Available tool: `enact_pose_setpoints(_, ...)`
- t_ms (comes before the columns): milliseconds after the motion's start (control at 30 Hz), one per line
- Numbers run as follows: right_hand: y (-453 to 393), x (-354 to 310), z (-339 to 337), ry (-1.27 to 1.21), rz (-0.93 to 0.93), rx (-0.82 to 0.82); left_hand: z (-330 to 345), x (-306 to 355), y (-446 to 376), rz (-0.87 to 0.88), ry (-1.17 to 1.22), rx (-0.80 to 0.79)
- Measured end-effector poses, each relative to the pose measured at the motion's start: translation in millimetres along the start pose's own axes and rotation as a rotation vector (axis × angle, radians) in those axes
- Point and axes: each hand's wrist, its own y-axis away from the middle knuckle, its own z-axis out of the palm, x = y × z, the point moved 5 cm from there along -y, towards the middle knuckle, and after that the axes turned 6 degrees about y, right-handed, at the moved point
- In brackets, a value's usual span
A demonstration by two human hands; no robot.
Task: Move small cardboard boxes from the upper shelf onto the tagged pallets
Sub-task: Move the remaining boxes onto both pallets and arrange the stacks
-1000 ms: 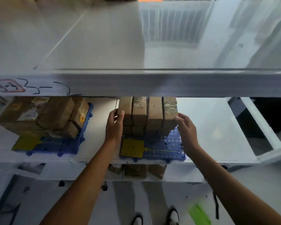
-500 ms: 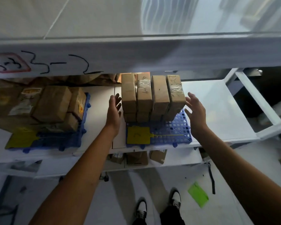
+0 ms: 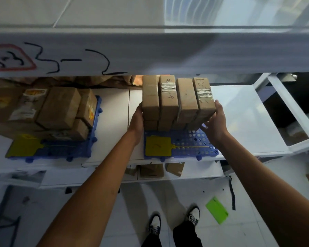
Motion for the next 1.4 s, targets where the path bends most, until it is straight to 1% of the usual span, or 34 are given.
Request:
enact_pose_setpoints(133, 0, -2, -11, -0.011, 0.009, 0.019, 10, -4, -1, 0.025, -0.063, -0.018)
enact_pose_setpoints(333, -5, -7, -23, 0.013, 0.004, 0.028, 23, 2, 0, 0.028, -0.066, -0.004)
enact_pose_setpoints(667, -10, 0, -29, -0.029, 0.036, -0.044, 24, -12, 5, 0.012, -0.018, 0.049)
enact_pose_setpoints(733, -11, -1, -36, -0.075, 0.029, -0.023, 24, -10, 6, 0.017, -0.005, 0.047)
enact_pose_setpoints(800, -14, -1, -50, -0.100, 0.009, 0.064, 18, -11, 7, 0.018, 0.046, 0.073)
enact_pose_setpoints(833, -14, 0, -59, -0.075, 0.002, 0.141, 11, -13, 8, 0.015, 0.042, 0.120)
enact_pose_setpoints(867, -14, 4, -70, -0.019, 0.003, 0.230, 2, -16, 12, 0.019, -0.012, 0.189)
enact_pose_setpoints(933, -12, 18, -90, 0.165, 0.017, 0.389, -20, -25, 22, 0.053, -0.252, 0.330)
enact_pose_setpoints(967, -11, 28, -98, 0.269, 0.026, 0.415, -31, -31, 27, 0.055, -0.362, 0.377)
enact_pose_setpoints(1033, -7, 51, -107, 0.442, 0.053, 0.368, -45, -51, 35, -0.006, -0.441, 0.387)
enact_pose_setpoints(1100, -3, 68, -110, 0.529, 0.058, 0.291, -50, -65, 39, -0.041, -0.511, 0.336)
enact_pose_setpoints(1167, -2, 76, -110, 0.587, 0.027, 0.248, -47, -68, 40, -0.032, -0.541, 0.291)
enact_pose_setpoints(1233, -4, 77, -112, 0.588, 0.018, 0.243, -40, -67, 40, -0.013, -0.539, 0.250)
enact_pose_setpoints(1400, -11, 79, -120, 0.588, 0.015, 0.210, -32, -69, 41, 0.017, -0.525, 0.247)
